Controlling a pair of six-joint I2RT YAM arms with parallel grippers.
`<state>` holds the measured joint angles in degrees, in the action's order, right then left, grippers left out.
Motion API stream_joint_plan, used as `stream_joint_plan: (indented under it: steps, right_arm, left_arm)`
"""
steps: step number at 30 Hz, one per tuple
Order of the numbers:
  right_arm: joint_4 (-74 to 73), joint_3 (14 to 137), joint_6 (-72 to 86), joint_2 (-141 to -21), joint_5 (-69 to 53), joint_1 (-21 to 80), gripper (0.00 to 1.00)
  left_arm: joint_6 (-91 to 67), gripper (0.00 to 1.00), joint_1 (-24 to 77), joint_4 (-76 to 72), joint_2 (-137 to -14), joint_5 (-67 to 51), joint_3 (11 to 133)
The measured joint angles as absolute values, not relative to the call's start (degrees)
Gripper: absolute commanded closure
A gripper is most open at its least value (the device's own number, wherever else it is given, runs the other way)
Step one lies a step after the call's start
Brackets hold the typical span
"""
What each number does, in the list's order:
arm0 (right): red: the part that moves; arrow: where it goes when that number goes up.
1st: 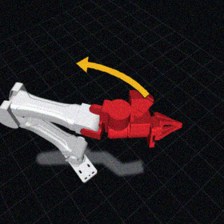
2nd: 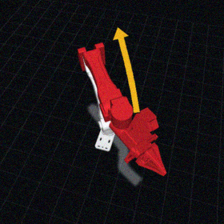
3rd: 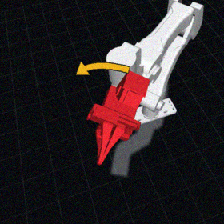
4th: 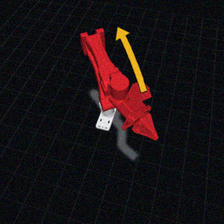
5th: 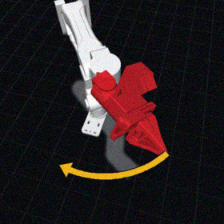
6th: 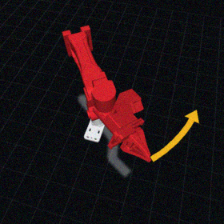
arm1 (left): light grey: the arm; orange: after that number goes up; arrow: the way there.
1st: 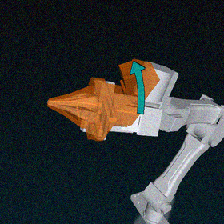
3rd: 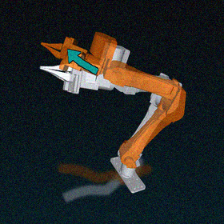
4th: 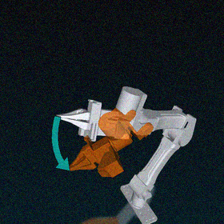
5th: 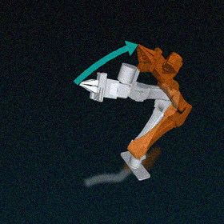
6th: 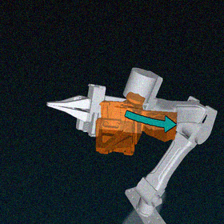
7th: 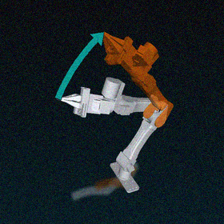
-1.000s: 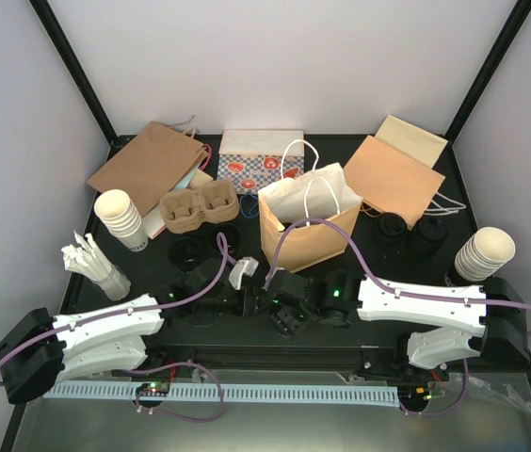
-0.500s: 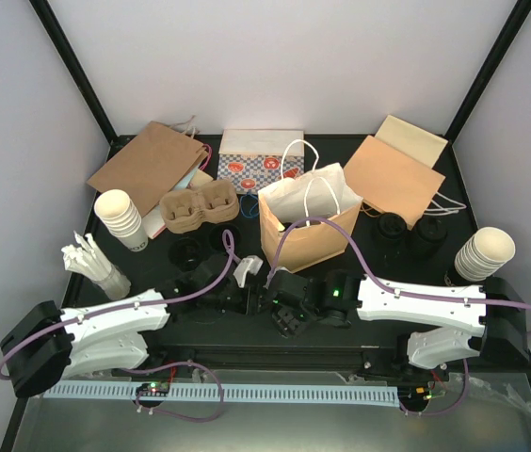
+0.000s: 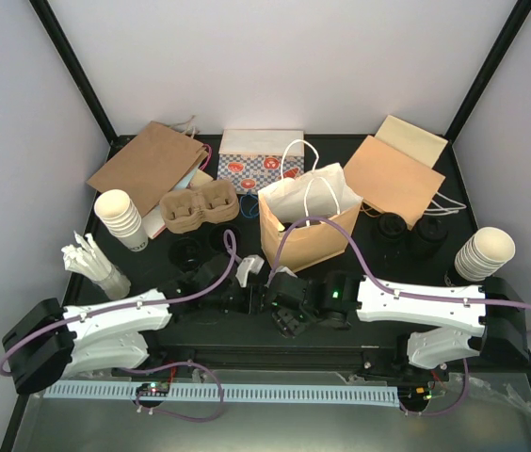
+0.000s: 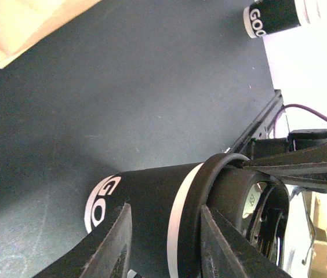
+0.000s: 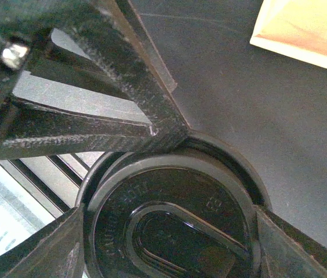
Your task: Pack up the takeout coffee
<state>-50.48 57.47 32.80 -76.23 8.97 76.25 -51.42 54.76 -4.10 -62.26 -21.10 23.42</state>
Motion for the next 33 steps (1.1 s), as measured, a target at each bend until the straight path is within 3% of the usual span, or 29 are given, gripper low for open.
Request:
stream_joint_plan:
  steps: [16, 25, 33]
  right_arm:
    - [-50.13, 57.74, 36.42, -76.05, 11.55, 71.59, 0.3]
    - [-50.19, 58.17, 35.83, -76.69, 11.9, 71.59, 0.18]
    - [-50.37, 58.17, 34.26, -76.9, 12.45, 71.55, 0.07]
  left_arm:
    - [-51.51, 0.46, 55.99, 10.09, -45.08, -10.92, 23.33]
    - [-51.42, 0.44, 55.99, 8.4, -46.37, -10.33, 23.33]
    - [-50.94, 0.44, 55.99, 5.02, -55.13, -12.6, 24.05]
